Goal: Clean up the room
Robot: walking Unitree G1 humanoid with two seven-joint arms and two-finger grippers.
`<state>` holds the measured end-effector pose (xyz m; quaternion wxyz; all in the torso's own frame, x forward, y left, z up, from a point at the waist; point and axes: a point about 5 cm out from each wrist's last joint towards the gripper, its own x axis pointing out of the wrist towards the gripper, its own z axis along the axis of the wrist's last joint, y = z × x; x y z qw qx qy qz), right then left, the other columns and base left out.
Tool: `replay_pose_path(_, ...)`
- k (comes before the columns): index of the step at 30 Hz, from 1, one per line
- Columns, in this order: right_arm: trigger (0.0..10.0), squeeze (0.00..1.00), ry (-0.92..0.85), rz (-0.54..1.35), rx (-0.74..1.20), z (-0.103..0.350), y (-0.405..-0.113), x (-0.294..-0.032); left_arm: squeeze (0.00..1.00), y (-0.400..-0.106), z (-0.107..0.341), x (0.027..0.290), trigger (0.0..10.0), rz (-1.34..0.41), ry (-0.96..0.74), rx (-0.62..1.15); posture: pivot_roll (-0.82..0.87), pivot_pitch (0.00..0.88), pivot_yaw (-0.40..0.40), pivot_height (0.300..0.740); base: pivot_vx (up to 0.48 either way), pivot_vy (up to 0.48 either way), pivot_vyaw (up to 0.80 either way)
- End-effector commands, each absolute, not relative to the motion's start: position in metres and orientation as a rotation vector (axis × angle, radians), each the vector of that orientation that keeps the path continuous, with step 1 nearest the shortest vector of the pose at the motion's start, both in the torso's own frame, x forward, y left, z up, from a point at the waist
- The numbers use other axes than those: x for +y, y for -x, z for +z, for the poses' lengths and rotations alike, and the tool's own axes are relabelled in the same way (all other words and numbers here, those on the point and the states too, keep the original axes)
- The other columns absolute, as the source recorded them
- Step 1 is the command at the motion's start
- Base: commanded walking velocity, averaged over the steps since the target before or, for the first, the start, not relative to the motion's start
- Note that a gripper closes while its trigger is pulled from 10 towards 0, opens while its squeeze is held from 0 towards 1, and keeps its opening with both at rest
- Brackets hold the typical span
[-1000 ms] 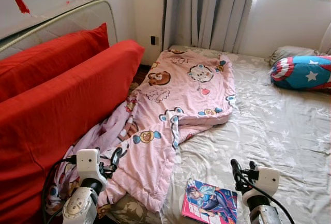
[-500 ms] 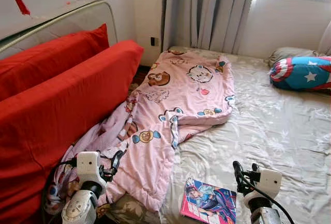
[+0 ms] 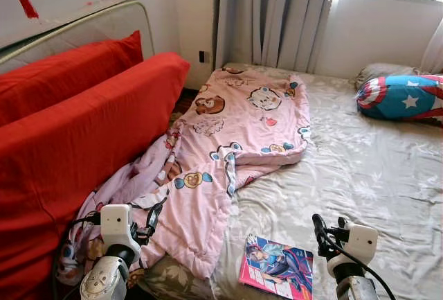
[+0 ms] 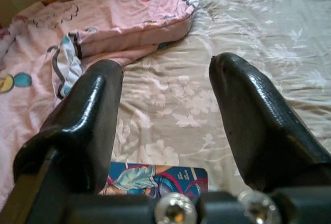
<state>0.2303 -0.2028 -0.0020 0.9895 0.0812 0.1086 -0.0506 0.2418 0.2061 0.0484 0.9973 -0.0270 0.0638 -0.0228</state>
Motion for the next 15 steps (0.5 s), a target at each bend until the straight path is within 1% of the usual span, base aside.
replay_pose_path(1,10.0,0.00,-0.156,-0.092,0.228,-0.0022,-0.2317,-0.2032,0.00,-0.2412,0.0496,0.2050,10.0,-0.059,0.050,0.133,0.02,0.000,-0.039,0.664,0.000,0.000,0.00)
replay_pose_path(4,10.0,0.00,-0.174,-0.087,0.189,0.0014,-0.2313,-0.2050,0.00,-0.2392,0.0488,0.2038,10.0,-0.062,0.050,0.137,0.02,0.000,-0.042,0.664,0.000,0.000,0.00)
replay_pose_path(15,10.0,0.00,-0.164,-0.070,0.207,0.0014,-0.2353,-0.2042,0.00,-0.2363,0.0464,0.2036,10.0,-0.055,0.051,0.148,0.04,0.000,-0.062,0.664,0.000,0.000,0.00)
